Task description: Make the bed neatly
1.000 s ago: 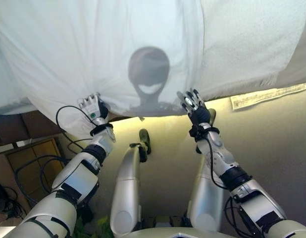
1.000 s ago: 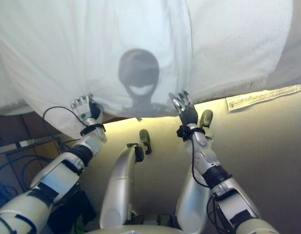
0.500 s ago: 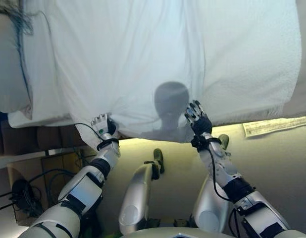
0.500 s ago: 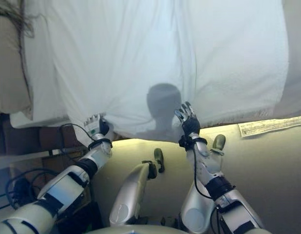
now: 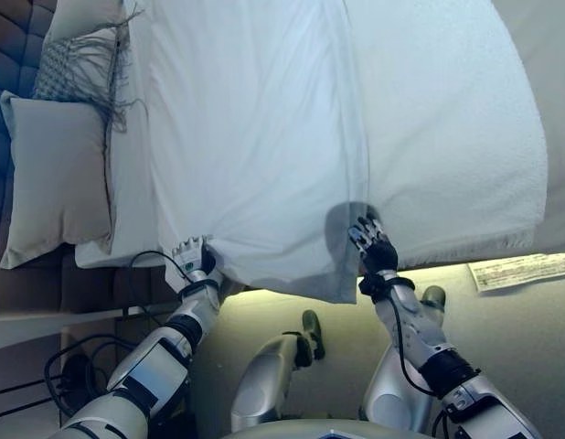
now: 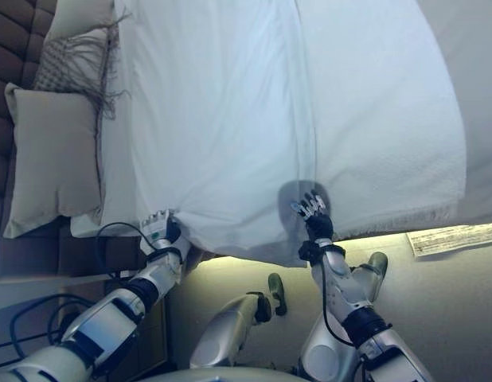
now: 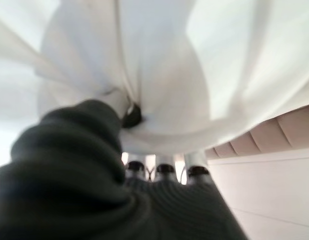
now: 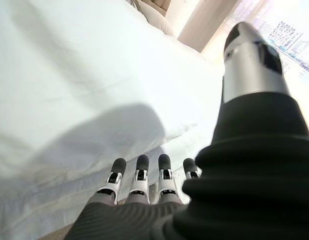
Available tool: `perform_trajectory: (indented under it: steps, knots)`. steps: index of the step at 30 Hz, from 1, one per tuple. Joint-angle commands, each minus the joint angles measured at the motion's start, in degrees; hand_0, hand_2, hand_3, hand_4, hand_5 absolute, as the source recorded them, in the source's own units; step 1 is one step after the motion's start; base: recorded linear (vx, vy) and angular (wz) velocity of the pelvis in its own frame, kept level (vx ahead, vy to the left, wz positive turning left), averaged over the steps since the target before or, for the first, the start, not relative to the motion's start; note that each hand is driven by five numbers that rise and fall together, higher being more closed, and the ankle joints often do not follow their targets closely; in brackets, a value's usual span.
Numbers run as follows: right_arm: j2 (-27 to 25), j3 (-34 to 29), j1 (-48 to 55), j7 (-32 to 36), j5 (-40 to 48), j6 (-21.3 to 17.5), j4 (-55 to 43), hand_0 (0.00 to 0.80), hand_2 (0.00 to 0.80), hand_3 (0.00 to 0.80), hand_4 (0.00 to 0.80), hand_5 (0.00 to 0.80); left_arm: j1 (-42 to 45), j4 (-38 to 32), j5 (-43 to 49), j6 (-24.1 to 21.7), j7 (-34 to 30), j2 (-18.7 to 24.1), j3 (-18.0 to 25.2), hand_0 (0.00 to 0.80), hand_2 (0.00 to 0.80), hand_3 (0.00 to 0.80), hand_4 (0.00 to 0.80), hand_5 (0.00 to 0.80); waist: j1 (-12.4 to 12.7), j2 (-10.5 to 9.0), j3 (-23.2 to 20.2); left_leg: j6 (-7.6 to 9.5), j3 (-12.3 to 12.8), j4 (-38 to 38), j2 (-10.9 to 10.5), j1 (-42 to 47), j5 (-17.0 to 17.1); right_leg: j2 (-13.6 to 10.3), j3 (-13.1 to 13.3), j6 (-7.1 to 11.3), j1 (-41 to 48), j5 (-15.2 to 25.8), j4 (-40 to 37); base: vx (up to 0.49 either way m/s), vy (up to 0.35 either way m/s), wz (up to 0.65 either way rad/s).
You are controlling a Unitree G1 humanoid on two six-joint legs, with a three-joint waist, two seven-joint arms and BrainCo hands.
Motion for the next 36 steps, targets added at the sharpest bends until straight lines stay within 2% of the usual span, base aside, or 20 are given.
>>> perform_trajectory:
  steps: [1, 6, 7, 8, 11, 16, 20, 23, 30, 36]
  knots:
    - [2.44, -1.55, 0.2, 2.26, -2.14, -2.8, -1.29, 0.0, 0.0, 0.0, 0.0, 0.0, 6.19, 6.69, -2.34, 0.23, -0.52, 0.76, 5.2, 0.8, 0.8, 0.8, 0.8, 0.8, 1.31, -1.2, -1.74, -0.49, -1.87, -0.46, 2.67, -4.42, 7.13, -3.01, 1.15, 5.41, 2.47, 15.54, -16.37, -0.037, -0.013, 0.08]
    - [3.21, -1.29, -0.41, 2.34, -2.64, -4.13, -0.15, 0.0, 0.0, 0.0, 0.0, 0.0, 6.01, 6.83, -4.22, -2.16, -1.81, -1.0, 4.77, 0.8, 0.8, 0.8, 0.8, 0.8, 1.59, -1.47, -1.28, -0.76, -2.18, -0.81, 2.84, -4.96, 7.42, -2.91, 1.04, 5.61, 1.5, 15.74, -16.1, -0.055, -0.012, 0.08]
    - [3.4, -1.28, -0.64, 2.27, -2.72, -4.33, 0.04, 0.0, 0.0, 0.0, 0.0, 0.0, 5.83, 6.86, -4.05, -2.69, -2.65, -1.29, 4.77, 0.722, 0.722, 0.722, 0.722, 0.722, 1.6, -1.58, -1.1, -0.79, -2.25, -0.79, 2.86, -5.19, 7.5, -2.82, 1.07, 5.64, 1.24, 15.85, -16.06, -0.084, -0.038, 0.03]
    - [3.67, -1.38, -0.89, 2.36, -2.64, -4.94, 0.36, 0.0, 0.0, 0.0, 0.0, 0.0, 5.72, 6.87, -3.62, -3.31, -4.29, -1.95, 4.62, 0.0, 0.0, 0.0, 0.0, 0.0, 1.65, -1.83, -0.83, -0.81, -2.5, -0.7, 2.94, -5.75, 7.65, -2.57, 1.17, 5.71, 0.66, 16.03, -15.91, -0.084, -0.051, 0.03]
    - [4.03, -1.45, -1.13, 2.58, -2.56, -5.51, -0.16, 0.0, 0.0, 0.0, 0.0, 0.0, 5.75, 6.67, -2.82, -3.79, -5.95, -3.28, 3.96, 0.0, 0.0, 0.0, 0.0, 0.0, 1.65, -2.6, -0.27, -0.71, -2.86, -0.49, 3.24, -6.99, 7.99, -1.92, 1.31, 5.8, -0.33, 16.51, -15.9, -0.082, -0.07, 0.01]
    - [4.28, -1.47, -1.25, 4.49, -2.44, -6.23, -0.36, 0.0, 0.0, 0.0, 0.0, 0.0, 6.19, 6.91, -0.81, -3.14, -4.17, -4.24, 3.56, 0.0, 0.0, 0.0, 0.0, 0.0, 1.8, -3.74, 0.34, -0.65, -3.3, -0.47, 3.5, -7.87, 8.3, -1.2, 0.74, 5.86, -0.4, 17.18, -16.62, -0.054, -0.059, 0.0]
    - [4.4, -1.73, -1.1, 6.28, -2.18, -5.66, 0.48, 0.0, 0.0, 0.0, 0.0, 0.0, 6.01, 7.74, 0.04, -0.44, -2.81, -2.89, 4.62, 0.0, 0.0, 0.0, 0.0, 0.0, 1.69, -3.88, 0.27, -0.6, -3.58, -0.62, 3.34, -7.66, 8.4, -0.85, 0.71, 5.77, 0.09, 17.17, -16.61, 0.012, 0.002, -0.05]
    - [4.14, -2.07, -0.92, 7.15, -2.22, -4.83, 1.32, 0.0, 0.0, 0.0, 0.0, 0.0, 5.42, 8.48, -1.97, 0.22, -1.97, -1.34, 5.42, 0.0, 0.0, 0.0, 0.0, 0.0, 1.44, -3.3, -0.05, -0.53, -3.55, -0.5, 3.02, -7.44, 8.44, -0.95, 1.08, 5.64, 0.21, 16.89, -16.05, 0.053, 0.06, -0.01]
    - [2.97, -2.39, -2.11, 4.2, -3.97, -3.41, 1.92, 0.0, 0.0, 0.0, 0.0, 0.0, 3.08, 7.98, -8.09, -7.23, 2.15, 0.25, 5.59, 0.0, 0.0, 0.0, 0.0, 0.0, 0.93, -1.01, -0.33, -0.45, -3.22, 0.01, 1.6, -8.14, 8.77, -1.04, 2.73, 5.54, -1.18, 16.65, -15.18, 0.041, 0.122, 0.0]
    - [2.56, -1.93, -3.6, 0.99, -4.86, -4.12, 0.0, 0.0, 0.0, 0.0, 0.0, 0.0, 1.47, 6.55, -9.94, -9.27, 7.46, -0.68, 5.18, 0.0, 0.0, 0.0, 0.0, 0.0, 1.01, -1.37, 1.22, -0.48, -3.35, 1.31, 1.25, -11.31, 9.16, -0.66, 3.8, 5.44, -3.77, 17.84, -15.09, -0.061, 0.019, 0.04]
